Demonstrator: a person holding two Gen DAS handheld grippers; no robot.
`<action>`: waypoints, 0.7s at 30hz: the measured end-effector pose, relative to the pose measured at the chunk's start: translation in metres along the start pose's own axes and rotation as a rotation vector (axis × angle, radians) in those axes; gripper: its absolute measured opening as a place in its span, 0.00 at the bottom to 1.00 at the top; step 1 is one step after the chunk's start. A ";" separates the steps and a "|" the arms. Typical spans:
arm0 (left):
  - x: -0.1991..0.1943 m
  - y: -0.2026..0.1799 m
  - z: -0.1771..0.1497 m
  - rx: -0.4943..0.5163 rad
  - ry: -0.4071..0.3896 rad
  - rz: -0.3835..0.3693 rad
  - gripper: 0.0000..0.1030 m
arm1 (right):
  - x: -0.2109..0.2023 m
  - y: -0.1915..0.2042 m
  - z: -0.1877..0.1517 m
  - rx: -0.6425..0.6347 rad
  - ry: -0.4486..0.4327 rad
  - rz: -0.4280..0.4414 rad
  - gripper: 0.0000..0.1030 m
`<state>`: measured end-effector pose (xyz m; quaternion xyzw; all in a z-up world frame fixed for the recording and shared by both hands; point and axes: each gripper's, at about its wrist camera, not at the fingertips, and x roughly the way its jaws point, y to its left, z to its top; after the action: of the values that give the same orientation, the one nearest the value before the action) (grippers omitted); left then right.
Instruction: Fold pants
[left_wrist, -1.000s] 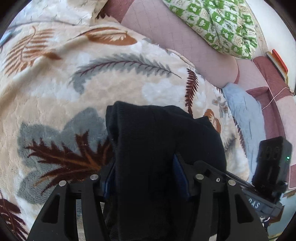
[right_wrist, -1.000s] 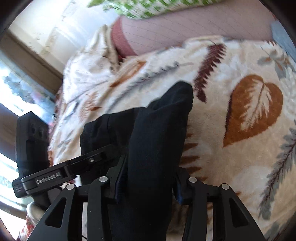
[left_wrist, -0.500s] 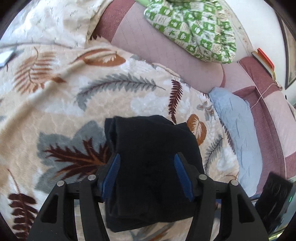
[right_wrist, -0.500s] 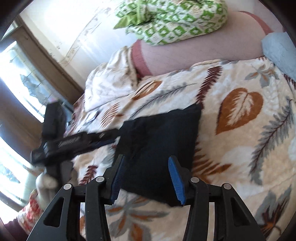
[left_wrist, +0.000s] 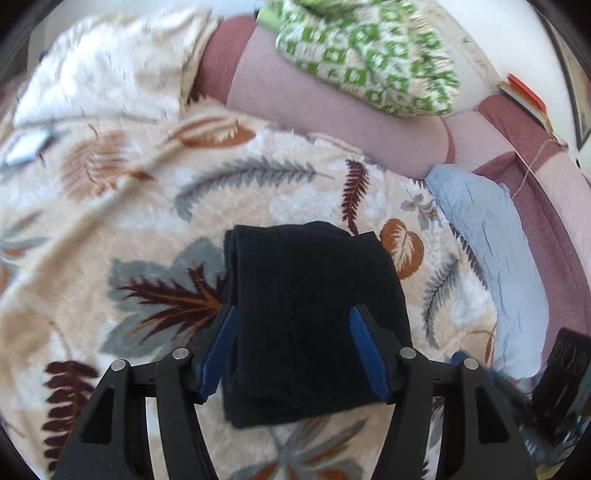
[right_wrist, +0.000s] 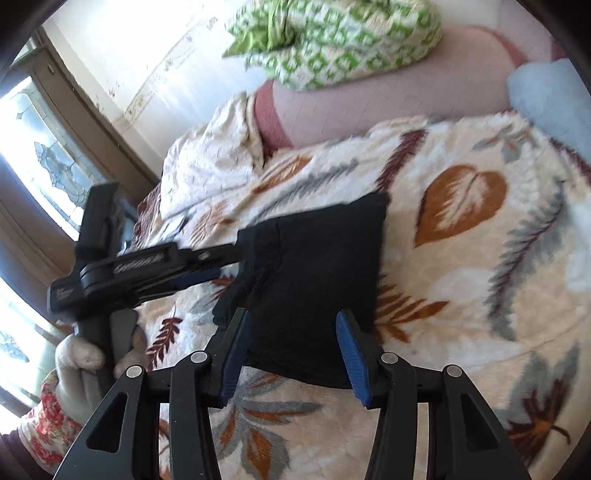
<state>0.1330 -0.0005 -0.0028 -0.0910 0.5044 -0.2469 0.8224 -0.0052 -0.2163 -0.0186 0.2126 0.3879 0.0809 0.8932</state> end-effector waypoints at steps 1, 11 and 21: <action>-0.015 -0.005 -0.009 0.023 -0.040 0.029 0.65 | -0.010 -0.004 -0.004 0.008 -0.034 -0.033 0.58; -0.066 -0.064 -0.108 0.132 -0.287 0.352 0.78 | -0.049 -0.023 -0.051 0.054 -0.243 -0.308 0.66; -0.065 -0.090 -0.134 0.231 -0.287 0.474 0.85 | -0.072 -0.008 -0.057 -0.091 -0.347 -0.498 0.72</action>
<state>-0.0365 -0.0323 0.0205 0.0896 0.3589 -0.0885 0.9248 -0.0967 -0.2278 -0.0098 0.0812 0.2658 -0.1608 0.9471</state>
